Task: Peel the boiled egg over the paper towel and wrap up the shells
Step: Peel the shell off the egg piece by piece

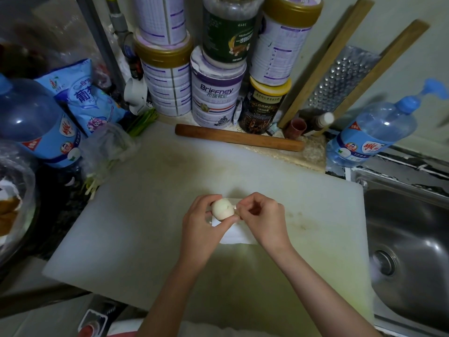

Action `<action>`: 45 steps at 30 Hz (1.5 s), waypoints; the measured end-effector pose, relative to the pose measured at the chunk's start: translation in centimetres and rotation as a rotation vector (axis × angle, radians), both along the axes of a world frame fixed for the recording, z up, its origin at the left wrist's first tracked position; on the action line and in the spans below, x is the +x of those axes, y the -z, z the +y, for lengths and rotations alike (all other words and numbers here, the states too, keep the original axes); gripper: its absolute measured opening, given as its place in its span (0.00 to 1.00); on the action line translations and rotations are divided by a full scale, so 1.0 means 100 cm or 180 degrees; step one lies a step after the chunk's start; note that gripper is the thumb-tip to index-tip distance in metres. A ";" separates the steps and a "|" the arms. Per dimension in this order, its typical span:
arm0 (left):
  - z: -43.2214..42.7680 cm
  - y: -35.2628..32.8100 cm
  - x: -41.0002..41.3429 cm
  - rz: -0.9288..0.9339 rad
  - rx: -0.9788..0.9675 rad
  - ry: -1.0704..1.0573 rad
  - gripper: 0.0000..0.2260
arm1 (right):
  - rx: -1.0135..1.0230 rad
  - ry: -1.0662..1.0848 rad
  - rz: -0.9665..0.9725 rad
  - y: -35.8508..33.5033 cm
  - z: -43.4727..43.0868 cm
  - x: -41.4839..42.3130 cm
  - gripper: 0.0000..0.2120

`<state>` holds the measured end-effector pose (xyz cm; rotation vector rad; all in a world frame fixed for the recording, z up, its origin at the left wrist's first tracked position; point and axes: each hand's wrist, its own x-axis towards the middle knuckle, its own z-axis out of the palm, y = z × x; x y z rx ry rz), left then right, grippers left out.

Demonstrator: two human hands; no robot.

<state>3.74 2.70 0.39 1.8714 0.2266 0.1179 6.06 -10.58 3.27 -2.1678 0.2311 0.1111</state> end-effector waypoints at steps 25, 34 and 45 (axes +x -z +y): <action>-0.009 -0.007 0.001 -0.0461 0.1457 0.0028 0.18 | 0.0006 -0.0031 0.0059 -0.009 0.013 -0.006 0.03; -0.010 -0.006 -0.001 -0.0531 0.1674 0.0216 0.18 | -0.0493 -0.0228 -0.0056 -0.014 0.013 -0.006 0.05; -0.010 -0.009 0.001 -0.0481 0.1210 -0.0052 0.15 | 0.0571 -0.0022 0.0261 -0.011 0.006 -0.004 0.03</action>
